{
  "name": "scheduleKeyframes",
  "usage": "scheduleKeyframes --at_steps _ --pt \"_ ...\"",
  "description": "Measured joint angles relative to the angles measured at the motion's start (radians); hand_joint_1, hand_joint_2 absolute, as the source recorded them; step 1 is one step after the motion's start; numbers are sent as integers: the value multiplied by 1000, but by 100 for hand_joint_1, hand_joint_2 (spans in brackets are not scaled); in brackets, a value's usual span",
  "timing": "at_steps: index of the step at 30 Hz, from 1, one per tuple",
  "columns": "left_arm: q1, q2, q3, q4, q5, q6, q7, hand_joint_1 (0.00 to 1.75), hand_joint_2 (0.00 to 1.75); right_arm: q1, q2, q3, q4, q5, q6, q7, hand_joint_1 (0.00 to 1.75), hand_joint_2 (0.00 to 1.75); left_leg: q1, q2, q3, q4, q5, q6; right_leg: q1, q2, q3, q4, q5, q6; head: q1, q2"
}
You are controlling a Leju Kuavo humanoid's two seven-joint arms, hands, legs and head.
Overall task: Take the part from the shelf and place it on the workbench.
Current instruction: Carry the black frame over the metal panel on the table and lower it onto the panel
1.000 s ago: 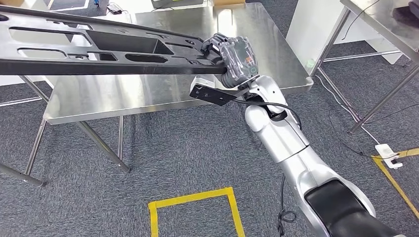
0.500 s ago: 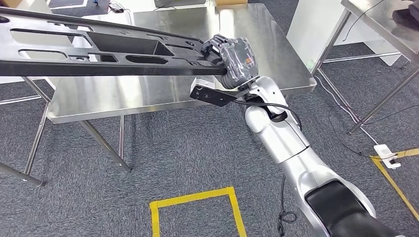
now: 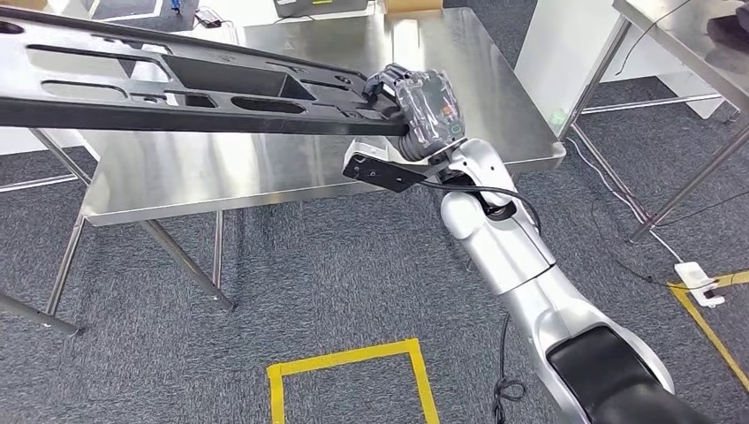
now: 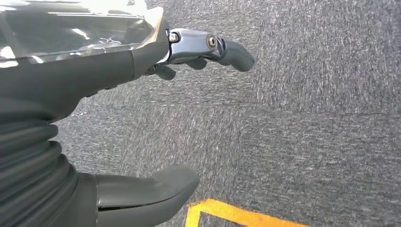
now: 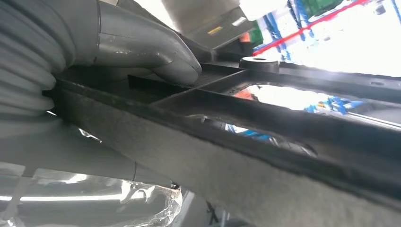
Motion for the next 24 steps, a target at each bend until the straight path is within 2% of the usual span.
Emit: scheduleKeyframes --at_steps 2,3,5,6,7,8,10,11,12,13,16,17,18,19,21,22,23,24 --pt "0 0 0 0 0 0 0 0 175 -2 0 -2 -1 1 1 0 175 175 3 13 -14 34 -15 -10 -5 -2 14 -1 -1 -13 -1 0" --pt "0 0 0 0 0 0 0 0 175 -3 1 -2 -2 1 1 0 175 175 5 22 -38 76 -34 -15 -6 -3 20 -1 -4 -18 -1 0" --pt "-1 -1 0 0 0 0 0 0 175 -4 3 -2 -2 1 1 0 175 175 8 34 -111 198 -77 -24 -2 -5 26 -1 -12 -26 -3 0" --pt "0 -1 1 0 1 1 1 0 175 -3 4 -1 -2 1 2 0 175 175 9 36 -146 246 -90 -25 0 -5 29 -1 -16 -29 -3 0" --pt "1 -2 1 0 1 1 1 0 175 -2 4 -1 -2 2 3 0 175 175 9 37 -167 264 -85 -24 2 -5 34 -1 -21 -30 -3 0" --pt "1 -2 2 0 1 1 2 0 175 -1 5 0 -2 3 3 0 175 175 8 38 -168 243 -61 -21 4 -5 40 -1 -26 -29 -3 0" --pt "2 -1 2 0 2 2 2 0 175 0 9 0 -2 5 4 0 175 175 4 40 -121 120 19 -4 7 -5 57 -2 -40 -27 -3 0" --pt "1 0 2 0 2 2 2 0 175 -1 10 0 -2 6 4 0 175 175 -1 43 -95 61 43 4 9 -6 65 -4 -45 -25 -3 0" --pt "0 0 2 0 1 2 2 0 175 -2 12 0 -2 6 4 0 175 175 -6 45 -73 20 53 12 9 -6 70 -8 -50 -21 -3 0" --pt "-1 1 2 0 1 2 2 0 175 -3 13 0 -2 6 4 0 175 175 -11 47 -62 -1 49 18 10 -7 75 -10 -52 -16 -2 0" --pt "0 1 3 0 2 4 3 0 175 -3 17 0 -2 12 4 2 175 175 -15 43 -33 -25 44 34 16 -9 88 -1 -50 6 -2 0" --pt "0 1 3 0 3 4 4 0 175 -5 18 0 -2 15 4 2 175 175 -13 41 -19 -32 44 38 17 -9 80 20 -54 11 -3 0" --pt "-1 1 3 0 3 4 4 0 175 -7 18 0 -2 16 4 2 175 175 -11 39 -6 -38 43 41 16 -8 59 59 -63 12 -1 0" --pt "-3 0 3 0 3 5 4 0 175 -9 19 0 -2 17 4 1 175 175 -10 37 0 -42 40 43 15 -8 23 115 -79 11 -1 0" --pt "-5 -1 3 0 3 5 4 0 175 -10 19 0 0 17 4 0 175 175 -10 31 8 -42 30 46 12 -7 -65 236 -116 8 0 0" --pt "-5 -2 3 0 3 5 4 0 175 -8 20 0 2 18 4 0 175 175 -10 27 14 -42 24 45 11 -7 -96 264 -123 11 0 0" --pt "-4 -4 3 0 5 5 4 0 175 -6 20 0 4 19 4 0 175 175 -10 24 21 -42 17 43 10 -7 -110 259 -114 20 0 0" --pt "-3 -4 3 0 6 5 4 0 175 -6 20 0 6 20 4 -1 175 175 -10 20 30 -41 10 40 9 -7 -106 218 -85 30 0 0"
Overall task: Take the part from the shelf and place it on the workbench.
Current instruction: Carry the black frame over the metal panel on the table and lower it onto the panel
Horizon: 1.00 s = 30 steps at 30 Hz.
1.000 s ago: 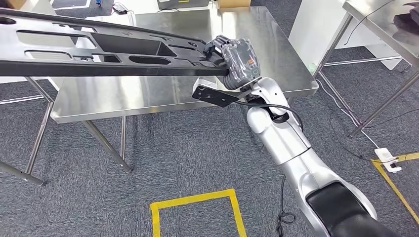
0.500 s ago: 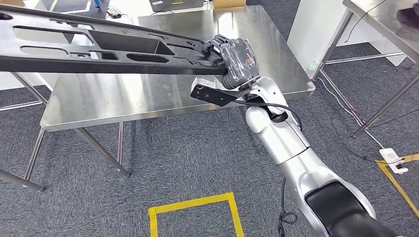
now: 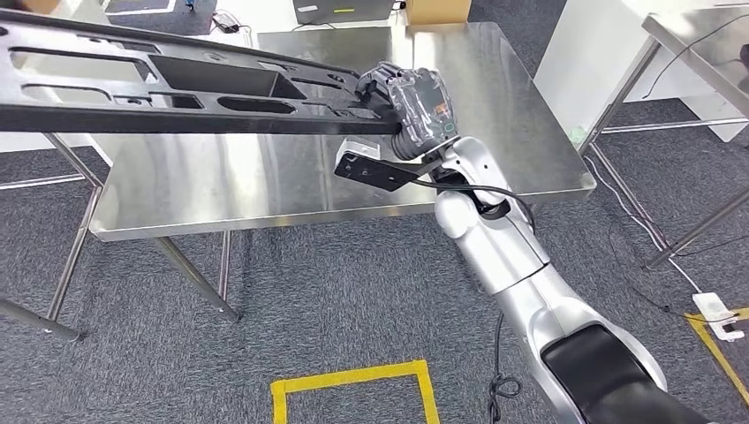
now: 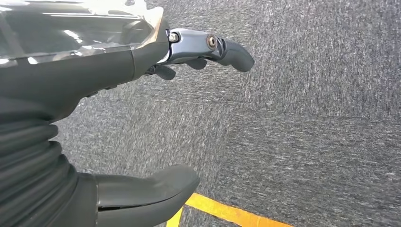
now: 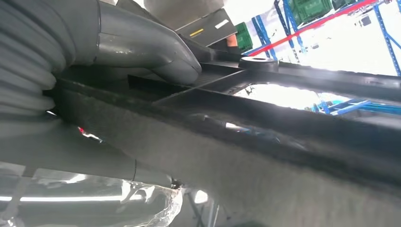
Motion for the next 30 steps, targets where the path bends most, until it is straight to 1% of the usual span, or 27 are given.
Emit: scheduleKeyframes --at_steps 1,2,3,4,6,7,8,9,10,11,12,13,14,15,17,18,19,20,21,22,23,24,25,27,28,29,30 --pt "1 -1 0 0 1 0 0 0 175 0 0 0 2 1 0 -1 175 175 0 -3 9 0 -8 -4 -1 0 20 -72 46 11 0 0" --pt "1 -1 0 0 2 0 0 0 175 0 1 0 4 2 -1 -2 175 175 -1 -4 18 2 -16 -8 -2 0 39 -144 88 16 0 0" --pt "1 -2 1 0 3 0 0 0 175 -1 2 1 6 2 -1 -4 175 175 -3 -6 22 2 -23 -13 -1 -1 55 -200 114 8 1 0" --pt "0 -2 2 0 3 0 0 0 175 -2 5 1 8 3 -2 -5 175 175 -4 -6 24 2 -30 -19 0 0 67 -234 130 -4 0 0" --pt "-1 -1 5 0 3 0 0 0 175 -3 12 2 12 3 -3 -5 175 175 -4 -5 26 9 -38 -29 -1 2 77 -244 126 -35 0 0" --pt "-1 -1 6 0 3 0 0 0 175 -4 14 2 13 3 -3 -5 175 175 -3 -3 25 16 -43 -34 -3 3 85 -246 129 -42 -1 0" --pt "-1 0 8 0 4 0 0 0 175 -7 17 2 14 4 -3 -6 175 175 -1 0 20 37 -49 -38 -6 3 94 -247 126 -49 -1 0" --pt "-2 0 9 0 4 0 0 0 175 -10 20 2 16 5 -3 -7 175 175 1 4 1 73 -60 -44 -8 4 104 -247 121 -56 -2 0" --pt "-3 0 11 0 4 0 0 0 175 -13 23 3 18 6 -3 -9 175 175 4 8 -30 128 -77 -50 -8 3 112 -248 116 -62 -2 0" --pt "-3 0 13 0 4 0 0 0 175 -16 26 4 21 6 -3 -11 175 175 6 11 -72 196 -99 -56 -7 3 119 -248 109 -67 -2 0" --pt "-3 -1 14 0 4 0 0 0 175 -18 29 5 23 6 -3 -13 175 175 10 12 -116 258 -119 -60 -7 3 125 -248 103 -69 -2 0" --pt "-2 -1 15 0 4 0 0 0 175 -18 31 6 26 7 -3 -14 175 175 12 13 -151 296 -128 -63 -6 4 132 -248 95 -69 -2 0" --pt "-2 -1 16 0 4 0 0 0 175 -18 32 6 29 7 -3 -14 175 175 14 14 -170 302 -119 -64 -6 4 141 -248 88 -67 -2 0" --pt "-1 0 18 0 4 0 0 0 175 -18 33 7 32 7 -3 -14 175 175 16 15 -169 267 -86 -62 -6 4 152 -248 80 -65 -2 0" --pt "-1 0 21 0 4 0 0 0 175 -19 35 7 36 8 -3 -14 175 175 16 17 -124 132 9 -53 -6 4 174 -249 63 -59 -2 0" --pt "-1 1 22 0 4 0 0 0 175 -21 36 7 38 8 -3 -15 175 175 13 19 -102 72 32 -48 -4 5 183 -249 55 -55 -2 0" --pt "-2 1 23 0 4 0 0 0 175 -23 37 7 39 8 -3 -15 175 175 9 20 -85 36 40 -41 -3 5 187 -252 49 -49 -2 0" --pt "-2 1 24 0 4 0 0 0 175 -24 39 8 41 7 -3 -16 175 175 6 19 -78 20 34 -34 1 5 191 -250 46 -42 -2 0" --pt "-2 1 24 0 5 1 0 0 175 -26 40 8 42 7 -3 -17 175 175 3 20 -71 15 27 -27 4 5 195 -250 45 -36 -2 0" --pt "-2 0 24 0 5 1 0 0 175 -27 40 8 43 7 -4 -17 175 175 4 18 -61 11 31 -20 7 5 197 -247 41 -30 -2 0" --pt "-1 -1 25 0 5 1 1 0 175 -29 40 7 44 8 -4 -17 175 175 4 18 -51 6 33 -13 8 5 195 -231 37 -26 -2 0" --pt "-2 -1 25 0 5 1 1 0 175 -33 40 7 44 9 -4 -17 175 175 5 17 -41 4 32 -7 8 5 182 -202 30 -25 -2 0" --pt "-3 -1 25 0 5 1 1 0 175 -36 40 7 45 10 -4 -17 175 175 6 16 -33 1 30 -1 7 4 153 -152 17 -25 -2 0" --pt "-5 0 25 0 6 1 1 0 175 -39 40 7 48 10 -4 -17 175 175 5 14 -24 1 20 6 6 4 67 -24 -18 -28 -1 0" --pt "-4 -1 25 0 6 1 1 0 175 -37 40 7 50 10 -4 -17 175 175 4 12 -19 1 14 7 5 4 27 19 -32 -28 -1 0" --pt "-3 -1 25 0 6 1 1 0 175 -36 39 7 53 10 -4 -17 175 175 4 10 -12 1 8 7 5 5 3 30 -34 -24 -1 0" --pt "-1 -2 25 0 7 1 1 0 175 -35 39 7 56 11 -4 -17 175 175 3 7 -3 2 0 6 5 4 -2 5 -18 -17 -1 0"
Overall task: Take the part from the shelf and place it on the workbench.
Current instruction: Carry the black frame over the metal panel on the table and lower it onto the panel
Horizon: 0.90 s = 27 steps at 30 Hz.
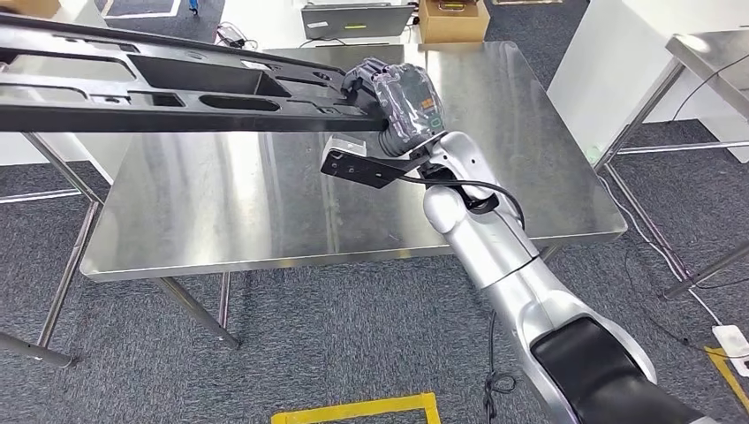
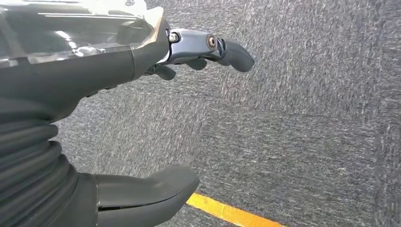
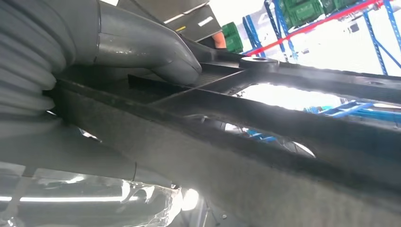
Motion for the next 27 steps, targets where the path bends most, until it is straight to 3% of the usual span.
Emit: scheduleKeyframes --at_steps 2,3,5,6,8,10,13,14,15,16,17,19,22,27 --pt "3 0 0 0 1 0 0 0 175 -1 -2 0 4 1 0 0 175 175 -1 -4 20 0 -16 -4 0 -1 32 -132 82 18 1 0" --pt "4 -1 1 0 2 0 0 0 175 -2 -2 0 5 2 0 0 175 175 -3 -5 29 1 -24 -8 0 -3 49 -195 119 19 0 0" --pt "3 -1 3 0 5 0 0 0 175 -6 -1 0 8 2 2 -1 175 175 -5 -6 39 4 -37 -19 4 -4 74 -260 156 1 1 0" --pt "3 -1 4 0 7 0 0 0 175 -9 -1 0 9 2 3 -1 175 175 -6 -6 43 8 -40 -24 5 -4 79 -262 154 -14 1 0" --pt "4 0 6 0 11 0 0 0 175 -16 0 0 13 3 6 -1 175 175 -5 -4 39 26 -46 -33 -3 -2 95 -264 158 -30 2 0" --pt "4 1 8 0 13 0 -1 0 175 -22 1 0 16 4 8 -2 175 175 0 1 2 96 -68 -45 -10 -2 110 -266 154 -40 2 0" --pt "5 0 16 0 17 0 -4 0 175 -26 3 5 24 5 11 -5 175 175 13 5 -114 267 -133 -65 -9 -2 122 -265 144 -49 2 0" --pt "7 0 18 0 18 -1 -6 0 175 -26 3 6 28 5 12 -6 175 175 18 5 -139 287 -137 -71 -10 -2 125 -265 140 -49 2 0" --pt "8 0 20 0 18 -1 -9 0 175 -27 3 7 32 7 12 -6 175 175 23 7 -149 276 -122 -75 -11 -1 129 -264 135 -47 2 0" --pt "8 1 22 0 18 -1 -11 0 175 -28 3 8 37 8 12 -6 175 175 27 8 -139 227 -82 -79 -13 0 134 -263 130 -43 2 0" --pt "8 2 23 0 19 -1 -14 0 175 -32 3 8 41 10 12 -7 175 175 31 10 -116 157 -33 -81 -15 0 138 -261 125 -38 2 0" --pt "8 2 24 0 18 -3 -18 0 175 -43 2 9 49 11 12 -9 175 175 32 11 -73 45 16 -79 -14 1 141 -257 115 -27 1 0" --pt "10 1 25 0 18 -4 -23 0 175 -58 0 10 59 14 9 -11 175 175 25 9 -58 20 23 -62 -6 2 137 -253 106 -15 1 0" --pt "11 1 29 0 18 -4 -27 0 175 -66 -11 8 71 21 4 -11 175 175 12 3 -56 19 31 -56 -6 -3 144 -260 104 -16 2 0"
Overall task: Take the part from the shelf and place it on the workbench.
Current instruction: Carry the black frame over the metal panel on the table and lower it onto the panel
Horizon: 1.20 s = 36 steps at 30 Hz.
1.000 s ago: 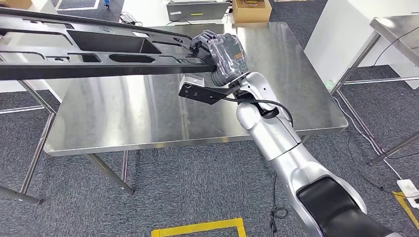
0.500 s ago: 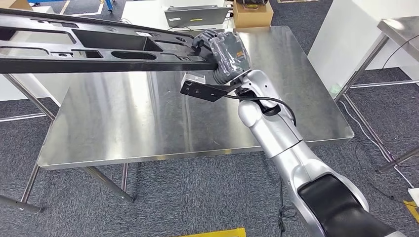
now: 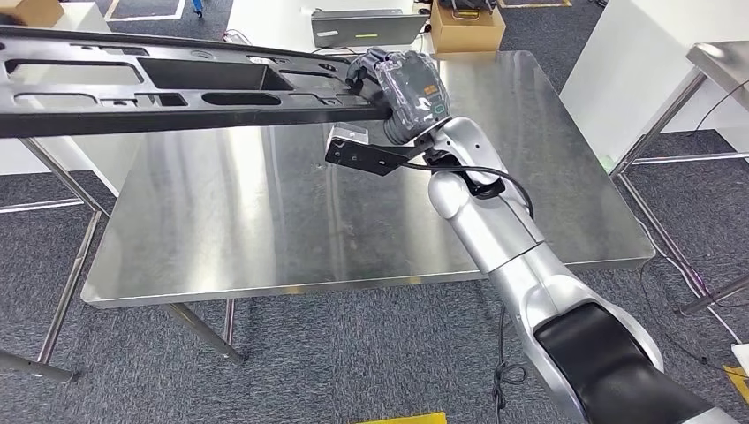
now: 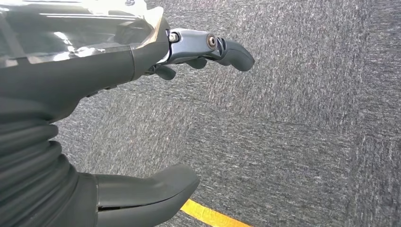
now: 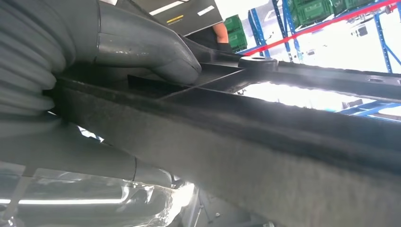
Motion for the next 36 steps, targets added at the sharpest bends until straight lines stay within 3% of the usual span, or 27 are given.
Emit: scheduleKeyframes --at_steps 6,11,20,23,26,29,36 --pt "0 1 0 0 -2 -1 -6 0 175 -16 -23 -2 13 5 -12 -1 175 175 -4 0 0 0 -4 10 -2 0 4 -10 3 6 0 0" --pt "0 3 1 0 -2 -1 -9 0 175 -19 -38 -2 28 29 -44 -8 175 175 -6 0 0 1 -4 14 -6 0 4 -10 3 23 0 0" --pt "0 8 15 0 -2 -1 -18 0 175 -37 -54 5 138 115 -137 -20 175 175 -5 1 0 1 -4 14 -3 0 3 -9 2 24 0 0" --pt "0 10 18 0 -5 0 -34 0 175 -40 -56 7 193 193 -200 1 175 175 -3 1 0 0 -4 14 -3 0 2 -9 1 24 0 0" --pt "0 12 21 0 -9 8 -65 0 175 -18 -62 4 280 356 -306 63 175 175 -2 0 0 0 -4 14 -3 -1 2 -9 1 24 0 0" --pt "2 15 31 0 -9 22 -84 0 175 35 -76 -24 353 511 -347 112 175 175 -2 -1 0 0 -4 14 -3 -1 3 -9 1 24 0 0" --pt "16 27 53 0 -4 -11 -102 0 175 133 -111 -144 510 553 -350 152 175 175 -4 0 0 1 -5 14 -3 -1 3 -9 1 24 0 0"
